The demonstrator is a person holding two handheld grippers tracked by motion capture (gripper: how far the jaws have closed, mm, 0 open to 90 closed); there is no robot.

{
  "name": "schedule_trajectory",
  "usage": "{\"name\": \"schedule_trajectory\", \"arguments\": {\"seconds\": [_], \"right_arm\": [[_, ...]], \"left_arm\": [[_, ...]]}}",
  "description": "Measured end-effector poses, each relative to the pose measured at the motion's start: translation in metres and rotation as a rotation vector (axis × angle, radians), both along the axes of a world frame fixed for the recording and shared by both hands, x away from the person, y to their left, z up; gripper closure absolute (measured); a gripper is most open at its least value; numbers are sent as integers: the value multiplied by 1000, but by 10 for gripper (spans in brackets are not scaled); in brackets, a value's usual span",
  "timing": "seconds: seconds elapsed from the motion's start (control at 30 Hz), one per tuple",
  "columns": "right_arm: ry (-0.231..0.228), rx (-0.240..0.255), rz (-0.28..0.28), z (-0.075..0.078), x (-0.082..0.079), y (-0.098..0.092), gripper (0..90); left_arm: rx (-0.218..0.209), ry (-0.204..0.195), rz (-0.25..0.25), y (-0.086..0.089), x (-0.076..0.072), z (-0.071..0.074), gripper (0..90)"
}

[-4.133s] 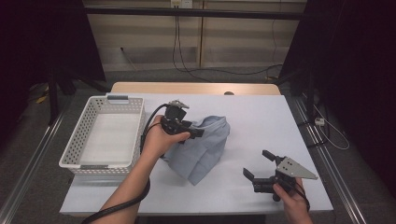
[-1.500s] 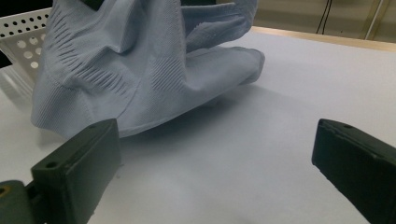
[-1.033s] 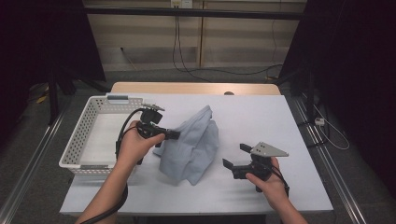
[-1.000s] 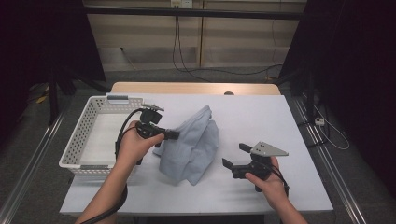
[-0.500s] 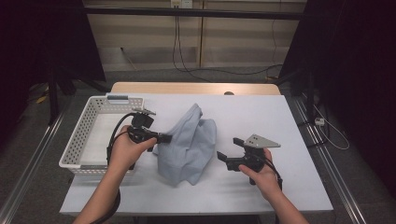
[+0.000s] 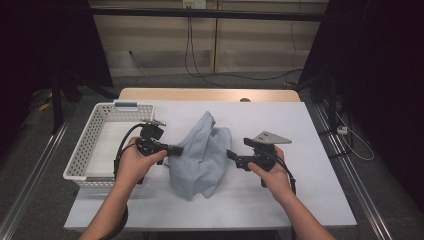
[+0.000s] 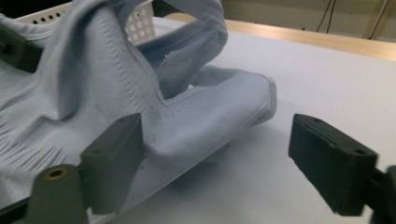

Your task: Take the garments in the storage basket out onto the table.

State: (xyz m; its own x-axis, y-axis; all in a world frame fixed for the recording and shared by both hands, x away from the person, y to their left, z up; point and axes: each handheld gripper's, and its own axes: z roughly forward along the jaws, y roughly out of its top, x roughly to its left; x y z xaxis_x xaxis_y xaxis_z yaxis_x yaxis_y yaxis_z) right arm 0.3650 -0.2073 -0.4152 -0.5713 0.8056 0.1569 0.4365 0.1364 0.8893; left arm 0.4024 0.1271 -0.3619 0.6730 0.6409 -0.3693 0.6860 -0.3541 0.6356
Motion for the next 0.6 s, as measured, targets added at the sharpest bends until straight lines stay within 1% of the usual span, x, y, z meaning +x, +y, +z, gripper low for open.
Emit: {"name": "schedule_trajectory", "arguments": {"seconds": [0.07,0.13,0.17,0.27,0.3,0.4,0.47,0.5,0.57,0.6], "right_arm": [[10,4,-11,0,4,2,209],[21,-13,-24,-1,9,5,215],[27,-13,-31,-2,11,6,233],[70,-4,-27,-6,18,9,274],[91,-3,-21,-7,19,10,307],[153,38,-10,-12,22,10,429],[200,65,6,-14,23,10,561],[220,80,23,-15,23,10,610],[233,83,48,-14,21,9,755],[232,81,60,-13,20,8,803]], "left_arm": [[3,1,-6,-1,0,0,830],[5,2,-10,-2,1,0,830],[5,2,-11,-3,1,1,830],[4,2,-12,-5,2,1,830],[3,2,-14,-5,2,0,829],[4,5,-16,-7,2,-1,829],[4,7,-19,-8,2,-2,828],[2,10,-19,-8,2,-2,827],[2,10,-21,-8,2,-3,826],[3,10,-21,-8,2,-3,827]]}}
